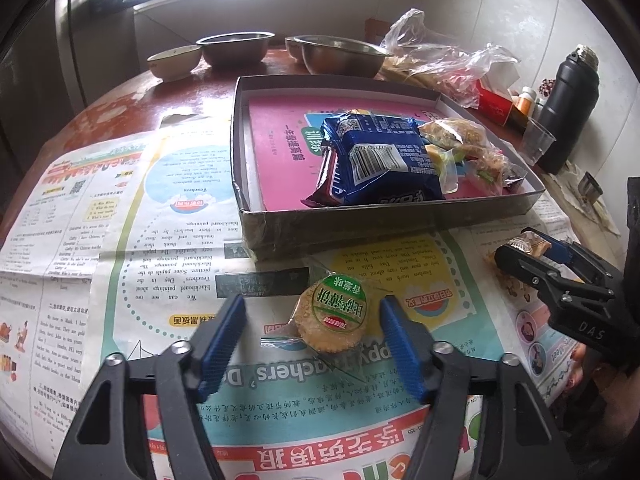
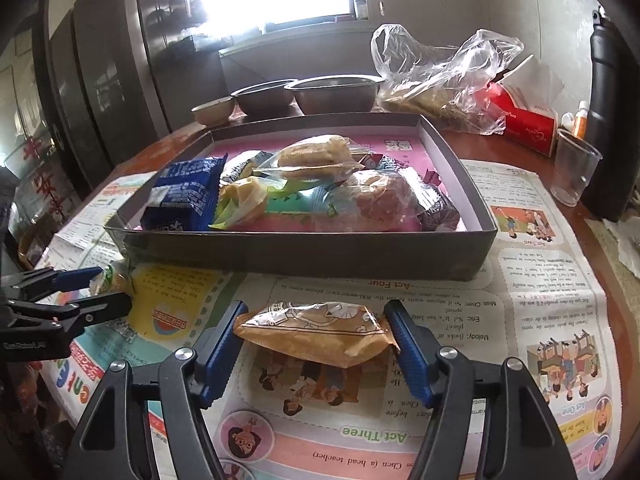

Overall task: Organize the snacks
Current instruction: 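Grasp the round green-labelled cookie with the left tool while the right tool grasps the orange bread bun, then carry the cookie and bread bun with both tools into the grey tray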

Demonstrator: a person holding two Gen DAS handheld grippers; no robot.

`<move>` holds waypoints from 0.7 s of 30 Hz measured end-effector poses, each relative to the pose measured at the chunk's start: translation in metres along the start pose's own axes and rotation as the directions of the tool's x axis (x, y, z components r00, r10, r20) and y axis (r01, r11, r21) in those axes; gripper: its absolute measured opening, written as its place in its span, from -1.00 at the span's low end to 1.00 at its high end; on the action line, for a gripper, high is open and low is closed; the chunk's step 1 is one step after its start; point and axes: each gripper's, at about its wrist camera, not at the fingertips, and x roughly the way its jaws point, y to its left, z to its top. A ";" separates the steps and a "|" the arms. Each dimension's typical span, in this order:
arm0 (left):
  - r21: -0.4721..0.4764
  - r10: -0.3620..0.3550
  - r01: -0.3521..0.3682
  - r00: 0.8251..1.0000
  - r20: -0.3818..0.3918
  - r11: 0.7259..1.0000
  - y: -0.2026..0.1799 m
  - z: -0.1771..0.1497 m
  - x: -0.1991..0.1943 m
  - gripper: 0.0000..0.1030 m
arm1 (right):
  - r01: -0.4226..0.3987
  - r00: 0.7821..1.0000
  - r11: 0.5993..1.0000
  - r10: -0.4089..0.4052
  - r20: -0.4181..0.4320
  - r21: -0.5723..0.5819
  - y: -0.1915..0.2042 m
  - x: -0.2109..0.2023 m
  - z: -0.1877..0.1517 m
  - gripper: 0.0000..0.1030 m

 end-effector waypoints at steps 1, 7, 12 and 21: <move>0.000 0.001 -0.001 1.000 0.005 1.000 -0.001 0.000 0.000 0.16 | -0.011 1.000 1.000 0.011 0.003 0.009 -0.001 -0.001 0.000 0.35; -0.007 -0.037 0.037 0.999 0.009 0.999 0.000 -0.001 -0.003 -0.11 | -0.070 0.998 0.996 0.070 0.008 0.054 -0.006 -0.004 0.000 0.35; -0.045 -0.084 0.084 0.996 0.000 0.995 0.004 0.000 -0.007 -0.13 | -0.086 0.996 0.994 0.085 0.023 0.066 -0.006 -0.009 0.001 0.35; -0.048 -0.087 0.088 0.995 0.042 0.995 0.001 0.006 -0.025 -0.13 | -0.102 0.993 0.991 0.097 0.061 0.088 -0.013 -0.022 0.006 0.35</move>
